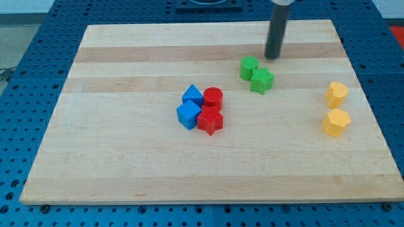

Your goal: Push the yellow heart into the yellow hexagon

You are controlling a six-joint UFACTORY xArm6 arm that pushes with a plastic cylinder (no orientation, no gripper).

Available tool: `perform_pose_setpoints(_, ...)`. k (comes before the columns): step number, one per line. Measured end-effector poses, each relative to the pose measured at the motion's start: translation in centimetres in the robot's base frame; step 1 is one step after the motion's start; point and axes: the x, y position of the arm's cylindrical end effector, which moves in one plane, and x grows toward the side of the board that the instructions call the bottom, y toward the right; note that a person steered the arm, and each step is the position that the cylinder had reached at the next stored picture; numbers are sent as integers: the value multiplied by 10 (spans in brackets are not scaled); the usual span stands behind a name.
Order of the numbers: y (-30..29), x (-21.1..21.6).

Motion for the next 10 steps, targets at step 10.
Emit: perform_pose_setpoints(10, 97, 118)
